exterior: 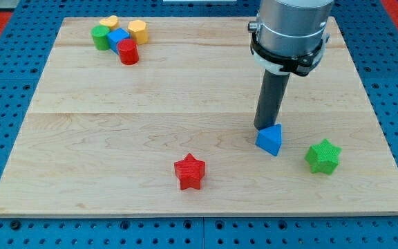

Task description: Move your arm to the bottom center

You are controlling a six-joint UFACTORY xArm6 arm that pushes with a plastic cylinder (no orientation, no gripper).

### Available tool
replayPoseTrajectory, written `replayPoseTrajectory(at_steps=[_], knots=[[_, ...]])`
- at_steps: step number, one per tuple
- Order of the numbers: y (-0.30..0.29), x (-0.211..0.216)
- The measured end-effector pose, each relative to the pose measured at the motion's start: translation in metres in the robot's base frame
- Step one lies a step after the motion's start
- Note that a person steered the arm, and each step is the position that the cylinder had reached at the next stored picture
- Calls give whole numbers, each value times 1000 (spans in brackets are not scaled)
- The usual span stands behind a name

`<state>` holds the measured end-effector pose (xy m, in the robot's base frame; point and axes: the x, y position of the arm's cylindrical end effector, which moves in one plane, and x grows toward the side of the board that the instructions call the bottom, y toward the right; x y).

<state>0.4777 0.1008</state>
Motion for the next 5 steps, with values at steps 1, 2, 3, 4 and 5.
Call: replayPoseTrajectory(at_steps=[1,2,3,4,5], knots=[[0,21],[21,28],[13,12],[-44,-10],[-116,5]])
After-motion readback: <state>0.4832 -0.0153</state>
